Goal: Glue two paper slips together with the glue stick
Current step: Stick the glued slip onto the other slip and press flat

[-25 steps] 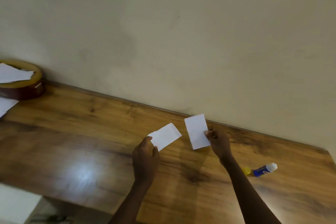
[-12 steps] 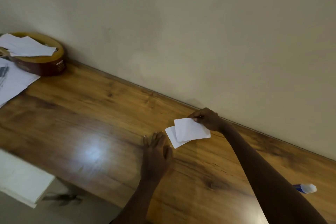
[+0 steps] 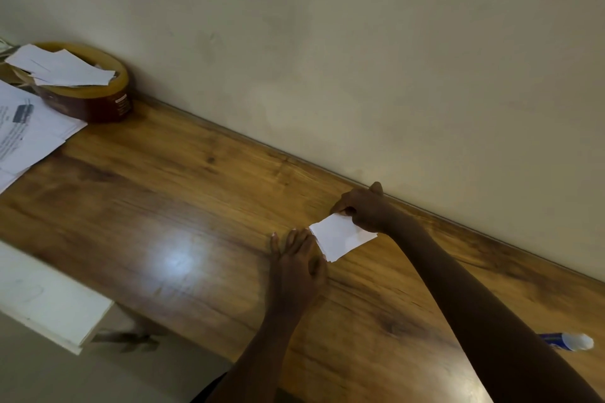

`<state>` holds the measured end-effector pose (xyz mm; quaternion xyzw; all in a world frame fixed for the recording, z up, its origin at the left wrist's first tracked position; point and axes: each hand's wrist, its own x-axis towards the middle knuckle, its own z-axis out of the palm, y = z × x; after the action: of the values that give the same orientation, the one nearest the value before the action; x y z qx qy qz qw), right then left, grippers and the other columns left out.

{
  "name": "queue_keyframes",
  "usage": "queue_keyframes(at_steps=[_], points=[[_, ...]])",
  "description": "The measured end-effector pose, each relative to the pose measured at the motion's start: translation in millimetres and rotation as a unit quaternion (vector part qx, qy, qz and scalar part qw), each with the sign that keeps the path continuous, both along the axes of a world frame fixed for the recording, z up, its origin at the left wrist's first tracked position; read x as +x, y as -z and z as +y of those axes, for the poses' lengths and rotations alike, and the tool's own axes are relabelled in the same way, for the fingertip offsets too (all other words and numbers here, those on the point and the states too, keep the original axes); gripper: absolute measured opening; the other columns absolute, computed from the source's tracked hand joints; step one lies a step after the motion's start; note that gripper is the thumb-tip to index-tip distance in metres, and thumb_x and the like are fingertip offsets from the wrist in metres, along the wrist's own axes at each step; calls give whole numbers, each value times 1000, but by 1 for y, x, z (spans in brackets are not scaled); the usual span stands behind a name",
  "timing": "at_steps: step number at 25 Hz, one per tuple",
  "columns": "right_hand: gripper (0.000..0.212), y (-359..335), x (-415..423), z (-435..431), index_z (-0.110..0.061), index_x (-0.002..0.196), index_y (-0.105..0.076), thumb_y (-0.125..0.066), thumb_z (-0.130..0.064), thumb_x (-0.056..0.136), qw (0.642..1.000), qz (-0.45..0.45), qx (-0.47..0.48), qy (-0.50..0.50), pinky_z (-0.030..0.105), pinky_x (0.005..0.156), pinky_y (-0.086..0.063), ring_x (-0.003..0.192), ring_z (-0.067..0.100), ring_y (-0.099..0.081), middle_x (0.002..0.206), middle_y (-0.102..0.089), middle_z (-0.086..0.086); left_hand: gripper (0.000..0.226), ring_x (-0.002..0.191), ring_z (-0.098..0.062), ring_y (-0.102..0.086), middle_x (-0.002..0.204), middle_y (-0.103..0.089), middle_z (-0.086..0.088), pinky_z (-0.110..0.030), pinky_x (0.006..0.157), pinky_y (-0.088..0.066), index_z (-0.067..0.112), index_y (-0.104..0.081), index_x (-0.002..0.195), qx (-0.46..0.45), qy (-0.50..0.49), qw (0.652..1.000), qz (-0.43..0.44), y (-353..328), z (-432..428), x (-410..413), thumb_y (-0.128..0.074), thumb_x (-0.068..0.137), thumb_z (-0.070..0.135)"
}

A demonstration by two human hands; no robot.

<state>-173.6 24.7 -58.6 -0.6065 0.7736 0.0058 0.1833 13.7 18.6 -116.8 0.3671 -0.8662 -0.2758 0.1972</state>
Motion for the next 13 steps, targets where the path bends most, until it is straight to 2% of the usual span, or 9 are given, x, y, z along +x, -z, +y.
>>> queue_keyframes(at_steps=[5, 9, 13], points=[[27, 5, 6, 9, -23, 101, -57, -49, -4, 82, 999, 17, -38, 12, 35, 80, -17, 102, 21, -54, 110, -66, 1, 47, 134, -24, -35, 138, -47, -12, -40, 112, 4, 9, -44, 127, -3, -4, 1000, -2, 0, -1, 0, -51, 85, 28], [21, 15, 13, 19, -19, 103, -50, -52, -11, 83, 997, 40, -52, 29, 42, 91, -23, 103, 25, -54, 107, -65, 5, 45, 126, -31, -46, 130, -55, -17, -47, 110, -6, 7, -49, 122, -18, -1, 1000, 0, 1, 0, -1, -58, 80, 22], [19, 20, 15, 21, -16, 101, -50, -53, -12, 83, 994, 78, -81, 8, 41, 88, -22, 103, 25, -49, 108, -64, 7, 33, 131, -27, -40, 134, -53, -13, -49, 112, -4, 11, -55, 114, -18, 16, 1000, -13, 2, -2, 0, -52, 83, 22]])
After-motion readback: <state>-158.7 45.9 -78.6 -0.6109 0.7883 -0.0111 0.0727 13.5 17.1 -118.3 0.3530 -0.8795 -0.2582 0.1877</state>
